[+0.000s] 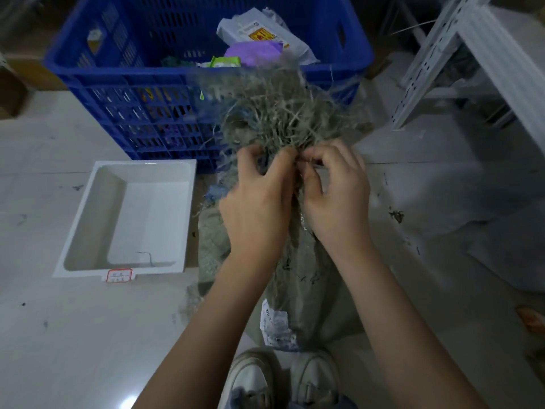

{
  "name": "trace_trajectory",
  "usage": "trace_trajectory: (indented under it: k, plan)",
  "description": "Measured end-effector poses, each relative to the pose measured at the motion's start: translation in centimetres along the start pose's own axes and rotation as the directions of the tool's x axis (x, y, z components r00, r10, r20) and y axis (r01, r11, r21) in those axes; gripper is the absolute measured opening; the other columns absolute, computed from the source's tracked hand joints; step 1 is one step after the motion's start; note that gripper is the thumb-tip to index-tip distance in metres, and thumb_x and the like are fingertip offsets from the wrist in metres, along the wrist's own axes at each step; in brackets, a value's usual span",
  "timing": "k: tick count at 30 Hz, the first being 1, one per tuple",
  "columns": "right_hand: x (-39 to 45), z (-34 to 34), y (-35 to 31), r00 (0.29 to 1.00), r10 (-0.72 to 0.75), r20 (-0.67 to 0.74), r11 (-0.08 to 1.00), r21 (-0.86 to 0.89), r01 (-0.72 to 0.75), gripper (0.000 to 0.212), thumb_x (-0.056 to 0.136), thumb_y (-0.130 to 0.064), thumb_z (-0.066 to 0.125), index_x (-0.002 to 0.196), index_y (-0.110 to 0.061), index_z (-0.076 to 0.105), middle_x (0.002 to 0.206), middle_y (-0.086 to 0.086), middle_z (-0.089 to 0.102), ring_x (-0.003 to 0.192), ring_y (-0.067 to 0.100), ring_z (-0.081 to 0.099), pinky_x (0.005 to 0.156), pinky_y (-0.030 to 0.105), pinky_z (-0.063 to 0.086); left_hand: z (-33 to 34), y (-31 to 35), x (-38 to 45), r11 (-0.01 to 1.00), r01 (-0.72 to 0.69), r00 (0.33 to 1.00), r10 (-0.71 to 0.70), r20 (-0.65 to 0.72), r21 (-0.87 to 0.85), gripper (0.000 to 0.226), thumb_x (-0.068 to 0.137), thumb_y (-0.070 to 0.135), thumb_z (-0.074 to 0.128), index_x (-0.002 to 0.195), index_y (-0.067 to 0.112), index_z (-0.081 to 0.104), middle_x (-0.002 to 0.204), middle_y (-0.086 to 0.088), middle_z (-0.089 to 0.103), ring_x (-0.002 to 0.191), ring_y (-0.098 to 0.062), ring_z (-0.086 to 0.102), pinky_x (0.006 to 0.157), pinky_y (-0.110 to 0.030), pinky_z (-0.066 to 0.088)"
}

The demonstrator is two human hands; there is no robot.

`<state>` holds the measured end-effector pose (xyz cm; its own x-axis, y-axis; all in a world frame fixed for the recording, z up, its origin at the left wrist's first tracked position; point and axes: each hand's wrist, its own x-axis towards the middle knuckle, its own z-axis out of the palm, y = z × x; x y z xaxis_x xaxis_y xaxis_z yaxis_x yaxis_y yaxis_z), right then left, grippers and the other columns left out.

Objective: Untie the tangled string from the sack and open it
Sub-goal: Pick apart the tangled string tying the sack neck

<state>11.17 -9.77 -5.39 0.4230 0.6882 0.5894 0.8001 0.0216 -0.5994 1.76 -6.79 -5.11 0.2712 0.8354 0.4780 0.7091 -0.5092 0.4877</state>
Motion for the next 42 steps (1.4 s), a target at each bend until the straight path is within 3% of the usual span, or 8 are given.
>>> trace_trajectory:
  k: [6, 13, 16, 20, 24, 35, 39, 42]
  plan:
    - [0.0, 0.2, 0.3, 0.997, -0.062, -0.037, 0.992, -0.109, 0.058, 0.013, 0.085, -0.013, 0.056, 0.081, -0.005, 0.066, 0.082, 0.005, 0.068, 0.083, 0.011, 0.050, 0.099, 0.035, 0.036, 0.4, -0.3, 0.0, 0.990, 0.025, 0.993, -0.041, -0.115, -0.136, 0.012, 0.088, 0.019, 0.058, 0.085, 0.013, 0.067, 0.097, -0.012, 0.067, 0.064, -0.027, 0.061, 0.043, -0.035, 0.044]
    - [-0.7, 1.1, 0.1, 0.996, 0.074, -0.053, 0.997, 0.025, -0.072, 0.007, 0.083, -0.007, 0.059, 0.083, -0.006, 0.065, 0.083, 0.004, 0.066, 0.082, 0.010, 0.053, 0.088, 0.044, 0.048, 0.8, 0.2, -0.5, 0.725, 0.324, 0.941, -0.317, 0.123, -0.608, 0.011, 0.091, 0.009, 0.057, 0.082, 0.017, 0.056, 0.078, 0.009, 0.059, 0.075, -0.001, 0.055, 0.071, -0.016, 0.045]
    - [-1.0, 1.1, 0.9, 0.981, 0.180, -0.076, 0.982, 0.070, -0.175, 0.007, 0.084, -0.004, 0.057, 0.086, -0.005, 0.064, 0.085, 0.007, 0.065, 0.081, 0.019, 0.059, 0.077, 0.037, 0.051, 0.9, -0.2, -0.6, 0.615, 0.403, 0.902, -0.392, 0.180, -0.677, 0.023, 0.093, 0.009, 0.054, 0.077, 0.024, 0.050, 0.074, 0.008, 0.057, 0.072, -0.005, 0.055, 0.066, -0.016, 0.042]
    - [-1.2, 1.0, 1.7, 0.946, 0.323, -0.014, 0.933, 0.171, -0.316, 0.012, 0.086, -0.007, 0.053, 0.091, -0.004, 0.063, 0.086, 0.002, 0.060, 0.080, -0.001, 0.050, 0.073, 0.004, 0.041, 1.2, -0.3, -0.6, 0.601, 0.435, 0.898, -0.344, 0.275, -0.670, 0.015, 0.095, 0.015, 0.051, 0.082, 0.022, 0.049, 0.071, 0.006, 0.052, 0.059, 0.003, 0.046, 0.054, -0.008, 0.034]
    - [-1.5, 1.0, 1.5, 0.947, 0.313, 0.071, 0.915, 0.245, -0.321, 0.012, 0.088, -0.010, 0.055, 0.095, -0.006, 0.063, 0.090, 0.004, 0.062, 0.083, 0.002, 0.055, 0.079, 0.003, 0.042, 1.4, -0.1, -0.7, 0.588, 0.462, 0.882, -0.381, 0.276, -0.664, 0.015, 0.094, 0.015, 0.054, 0.080, 0.014, 0.049, 0.072, 0.010, 0.051, 0.059, 0.009, 0.049, 0.057, -0.004, 0.037]
    - [-1.1, 0.8, 2.5, 0.722, 0.649, 0.239, 0.556, 0.499, -0.665, 0.019, 0.090, -0.001, 0.055, 0.087, -0.017, 0.065, 0.083, -0.008, 0.067, 0.077, 0.001, 0.063, 0.079, 0.017, 0.052, 1.4, -1.7, -0.5, 0.430, 0.589, 0.796, -0.452, 0.402, -0.684, 0.031, 0.098, 0.023, 0.041, 0.083, 0.035, 0.066, 0.098, -0.008, 0.066, 0.095, -0.025, 0.060, 0.086, -0.040, 0.046]
    - [-1.3, 0.9, 2.3, 0.758, 0.637, 0.139, 0.643, 0.446, -0.622, 0.017, 0.090, -0.002, 0.053, 0.094, -0.014, 0.065, 0.089, -0.002, 0.068, 0.081, -0.001, 0.063, 0.074, 0.008, 0.050, 1.3, -1.5, -0.2, 0.484, 0.604, 0.789, -0.472, 0.393, -0.634, 0.030, 0.100, 0.020, 0.038, 0.089, 0.028, 0.065, 0.092, -0.020, 0.063, 0.082, -0.036, 0.057, 0.078, -0.046, 0.046]
    - [-1.7, -0.1, 1.4, 0.946, 0.289, -0.148, 0.942, 0.221, -0.253, 0.019, 0.084, -0.007, 0.054, 0.099, 0.000, 0.064, 0.103, 0.011, 0.062, 0.097, 0.017, 0.057, 0.089, 0.024, 0.048, 0.9, -1.3, 0.0, 0.545, 0.589, 0.807, -0.437, 0.397, -0.597, 0.027, 0.101, 0.019, 0.036, 0.098, 0.020, 0.063, 0.103, -0.022, 0.064, 0.100, -0.037, 0.058, 0.093, -0.049, 0.047]
